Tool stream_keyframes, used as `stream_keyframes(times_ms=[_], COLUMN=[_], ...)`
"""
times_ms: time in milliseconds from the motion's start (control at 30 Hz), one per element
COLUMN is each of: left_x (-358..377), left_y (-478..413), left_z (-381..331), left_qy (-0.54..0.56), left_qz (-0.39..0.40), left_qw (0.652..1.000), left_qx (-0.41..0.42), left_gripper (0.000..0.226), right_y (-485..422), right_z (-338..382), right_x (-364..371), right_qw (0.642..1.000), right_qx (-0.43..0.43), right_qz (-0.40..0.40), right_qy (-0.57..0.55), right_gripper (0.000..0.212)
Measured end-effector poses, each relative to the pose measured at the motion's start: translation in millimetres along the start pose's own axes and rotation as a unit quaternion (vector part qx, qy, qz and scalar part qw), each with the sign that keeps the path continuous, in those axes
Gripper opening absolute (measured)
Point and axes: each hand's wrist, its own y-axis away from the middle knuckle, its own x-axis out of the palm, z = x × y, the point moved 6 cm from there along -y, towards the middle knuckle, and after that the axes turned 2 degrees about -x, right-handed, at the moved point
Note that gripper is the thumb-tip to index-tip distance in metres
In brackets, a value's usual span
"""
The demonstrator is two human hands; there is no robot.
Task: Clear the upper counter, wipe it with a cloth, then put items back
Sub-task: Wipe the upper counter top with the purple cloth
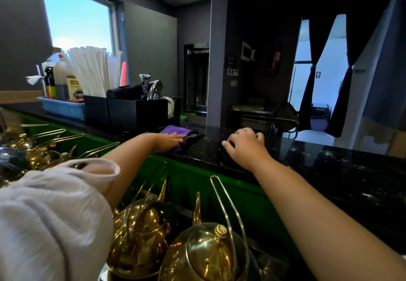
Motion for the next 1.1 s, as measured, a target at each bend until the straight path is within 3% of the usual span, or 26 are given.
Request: stream_keyframes(times_ms=[100,233,433,600,767,967,1100], left_x=[-13,-24,2,20,28,19,1], left_y=[-22,-28,-23,11,24,9,-7], left_z=[17,-8,-45,-67,-61,-41,-34], left_qy=[-0.014,-0.049,-0.001,-0.008,-0.058,-0.077,-0.078], left_qz=[-0.026,-0.081,0.043,0.053,0.018,-0.003,0.001], left_qw=[0.995,0.987,0.999,0.997,0.998,0.997,0.995], left_qx=[-0.093,-0.129,0.002,0.056,0.026,-0.029,-0.063], left_gripper=[0.05,0.052,0.051,0.049,0.049,0.05,0.052], right_y=[0,-3,-6,0,16,24,20], right_z=[-3,-5,-7,-5,3,-1,-12], right_x=[-1,5,6,-1,-19,-21,-14], right_qw=[1.0,1.0,0.999,0.999,0.997,0.995,0.996], right_qx=[0.003,0.01,0.023,0.039,0.019,-0.005,0.032], right_qz=[-0.025,-0.007,0.002,-0.008,-0.035,-0.002,-0.006], right_qy=[0.005,0.021,0.03,0.034,0.061,0.102,0.084], right_gripper=[0.042,0.046,0.046,0.043,0.041,0.042,0.044])
